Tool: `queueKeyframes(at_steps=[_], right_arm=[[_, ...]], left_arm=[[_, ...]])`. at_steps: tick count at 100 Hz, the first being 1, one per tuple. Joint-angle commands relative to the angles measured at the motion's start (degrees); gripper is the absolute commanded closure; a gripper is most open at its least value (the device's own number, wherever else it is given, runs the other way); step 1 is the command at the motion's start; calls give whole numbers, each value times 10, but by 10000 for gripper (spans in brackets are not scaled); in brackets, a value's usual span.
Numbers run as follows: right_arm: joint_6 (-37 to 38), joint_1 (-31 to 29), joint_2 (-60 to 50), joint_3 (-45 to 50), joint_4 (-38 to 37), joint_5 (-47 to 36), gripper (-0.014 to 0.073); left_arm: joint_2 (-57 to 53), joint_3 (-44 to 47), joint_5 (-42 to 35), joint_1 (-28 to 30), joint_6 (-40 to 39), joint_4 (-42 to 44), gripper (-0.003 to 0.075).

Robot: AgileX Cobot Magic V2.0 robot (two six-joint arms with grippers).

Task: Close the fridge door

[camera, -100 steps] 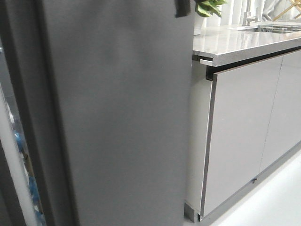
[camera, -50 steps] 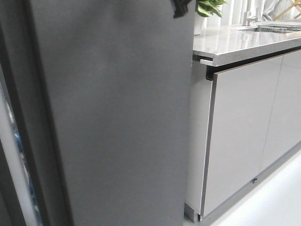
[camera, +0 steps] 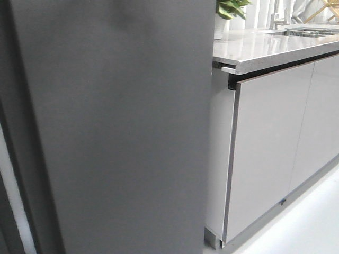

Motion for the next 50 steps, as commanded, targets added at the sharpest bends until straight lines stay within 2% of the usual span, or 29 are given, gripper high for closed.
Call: queueKeyframes(at_steps=[1, 23, 50], right_arm=[[-20, 25, -6, -55, -21, 0, 666], [-20, 45, 33, -124, -119, -26, 666], [-20, 76, 73, -180, -166, -43, 666]], left_arm=[[-13, 20, -42, 2, -1, -2, 740], [-13, 20, -42, 2, -1, -2, 740], [-13, 20, -42, 2, -1, -2, 740]])
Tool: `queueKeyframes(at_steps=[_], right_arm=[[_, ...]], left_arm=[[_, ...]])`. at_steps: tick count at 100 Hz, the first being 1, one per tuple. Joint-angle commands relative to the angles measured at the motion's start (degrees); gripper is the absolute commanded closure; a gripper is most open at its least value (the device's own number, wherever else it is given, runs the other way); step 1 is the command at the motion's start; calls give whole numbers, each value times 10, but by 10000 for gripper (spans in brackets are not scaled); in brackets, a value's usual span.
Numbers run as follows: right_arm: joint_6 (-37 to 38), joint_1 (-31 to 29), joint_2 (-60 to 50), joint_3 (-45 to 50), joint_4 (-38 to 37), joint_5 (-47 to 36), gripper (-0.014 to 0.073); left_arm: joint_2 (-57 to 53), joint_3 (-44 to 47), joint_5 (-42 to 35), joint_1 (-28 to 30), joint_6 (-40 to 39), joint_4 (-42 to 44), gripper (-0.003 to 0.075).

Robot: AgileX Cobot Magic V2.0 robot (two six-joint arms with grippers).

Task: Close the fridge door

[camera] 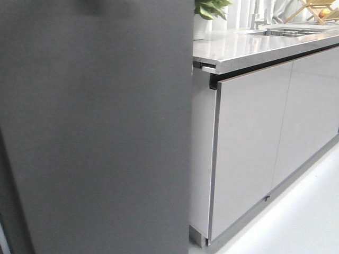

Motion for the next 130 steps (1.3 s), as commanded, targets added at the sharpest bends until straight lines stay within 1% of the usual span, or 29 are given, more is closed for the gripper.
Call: queueKeyframes(at_steps=[1, 21, 36, 43, 53, 69, 79, 88, 96, 113, 130], right_arm=[[-8, 20, -15, -33, 1, -6, 666], [-8, 34, 7, -44, -3, -8, 666], [-8, 39, 34, -77, -5, -5, 666], [-8, 39, 44, -93, -13, -5, 666], [-8, 39, 55, -116, -49, -7, 666], [-8, 44, 65, -133, -58, -44, 666], [-8, 52, 66, -133, -58, -101, 666], [-17, 60, 68, -135, -60, -115, 666], [-41, 68, 81, -153, -67, -116, 666], [-41, 77, 120, -218, -70, -107, 666], [-41, 77, 120, -223, -70, -86, 666]], left_arm=[[-13, 20, -42, 2, -1, -2, 740], [-13, 20, -42, 2, -1, -2, 740], [-13, 20, -42, 2, -1, -2, 740], [-13, 20, -42, 2, -1, -2, 740], [-13, 20, -42, 2, -1, -2, 740], [-13, 20, -42, 2, -1, -2, 740], [-13, 20, -42, 2, -1, -2, 740], [-13, 20, -42, 2, -1, -2, 740], [-13, 20, -42, 2, -1, -2, 740], [-13, 20, -42, 2, -1, -2, 740], [-13, 20, -42, 2, -1, -2, 740]])
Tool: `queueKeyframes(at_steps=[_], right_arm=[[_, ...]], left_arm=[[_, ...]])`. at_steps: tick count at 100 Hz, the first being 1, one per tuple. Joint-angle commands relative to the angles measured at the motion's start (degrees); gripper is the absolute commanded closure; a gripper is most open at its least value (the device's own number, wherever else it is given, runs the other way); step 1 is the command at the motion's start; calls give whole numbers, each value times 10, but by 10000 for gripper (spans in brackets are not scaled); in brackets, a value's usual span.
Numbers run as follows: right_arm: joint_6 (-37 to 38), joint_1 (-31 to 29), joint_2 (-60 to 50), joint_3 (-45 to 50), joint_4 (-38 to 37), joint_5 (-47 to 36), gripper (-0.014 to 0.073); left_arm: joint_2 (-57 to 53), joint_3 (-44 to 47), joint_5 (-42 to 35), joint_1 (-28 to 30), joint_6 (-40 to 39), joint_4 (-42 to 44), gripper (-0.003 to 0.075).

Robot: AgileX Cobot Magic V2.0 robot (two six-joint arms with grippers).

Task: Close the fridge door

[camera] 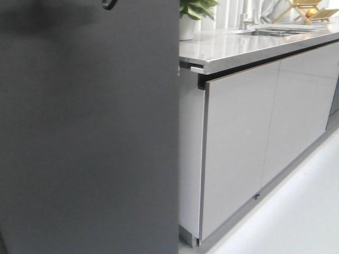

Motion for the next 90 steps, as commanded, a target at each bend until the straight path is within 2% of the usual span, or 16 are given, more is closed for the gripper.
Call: queueKeyframes(at_steps=[1, 11, 19, 44, 57, 78, 90], right_arm=[[-10, 5, -37, -30, 20, -31, 666], [-7, -3, -43, -30, 18, 35, 666], [16, -12, -51, -30, -18, 109, 666], [271, -45, -82, -31, -238, 250, 666], [334, -63, -97, -31, -269, 325, 666], [373, -102, -126, -31, -286, 412, 666], [442, -125, -149, -31, -359, 437, 666]], left_arm=[[-13, 20, -42, 2, -1, -2, 740], [-13, 20, -42, 2, -1, -2, 740], [-13, 20, -42, 2, -1, -2, 740], [-13, 20, -42, 2, -1, -2, 740], [-13, 20, -42, 2, -1, -2, 740], [-13, 20, -42, 2, -1, -2, 740], [-13, 20, -42, 2, -1, -2, 740]])
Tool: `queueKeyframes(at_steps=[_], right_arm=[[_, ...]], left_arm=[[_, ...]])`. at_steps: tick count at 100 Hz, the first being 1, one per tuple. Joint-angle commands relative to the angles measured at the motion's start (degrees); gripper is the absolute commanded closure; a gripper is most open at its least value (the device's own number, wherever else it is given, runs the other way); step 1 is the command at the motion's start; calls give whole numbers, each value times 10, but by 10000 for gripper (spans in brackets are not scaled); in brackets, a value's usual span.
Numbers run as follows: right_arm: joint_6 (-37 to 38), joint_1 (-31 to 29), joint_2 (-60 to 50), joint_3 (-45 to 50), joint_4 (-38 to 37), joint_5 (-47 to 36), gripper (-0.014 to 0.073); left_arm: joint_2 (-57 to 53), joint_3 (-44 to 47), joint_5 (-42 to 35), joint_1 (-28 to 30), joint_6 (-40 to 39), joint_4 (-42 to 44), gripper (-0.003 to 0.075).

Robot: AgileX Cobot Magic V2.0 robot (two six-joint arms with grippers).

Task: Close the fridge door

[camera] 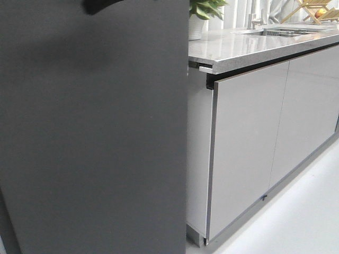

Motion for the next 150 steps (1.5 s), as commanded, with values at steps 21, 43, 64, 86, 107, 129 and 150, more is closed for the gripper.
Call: queueKeyframes(at_steps=[21, 43, 64, 86, 107, 129, 150], right_arm=[[160, -24, -110, -20, -245, 67, 666], [224, -24, -179, -20, -348, 144, 666], [248, -24, -275, 9, -374, 156, 666], [334, -24, -412, 136, -574, 156, 666], [391, -24, -564, 286, -606, 154, 666], [391, -24, -643, 357, -504, 146, 666], [361, -25, -709, 470, -448, 91, 666]], left_arm=[[-13, 20, -42, 2, -1, -2, 740], [-13, 20, -42, 2, -1, -2, 740], [-13, 20, -42, 2, -1, -2, 740], [-13, 20, -42, 2, -1, -2, 740], [-13, 20, -42, 2, -1, -2, 740], [-13, 20, -42, 2, -1, -2, 740], [-13, 20, -42, 2, -1, -2, 740]])
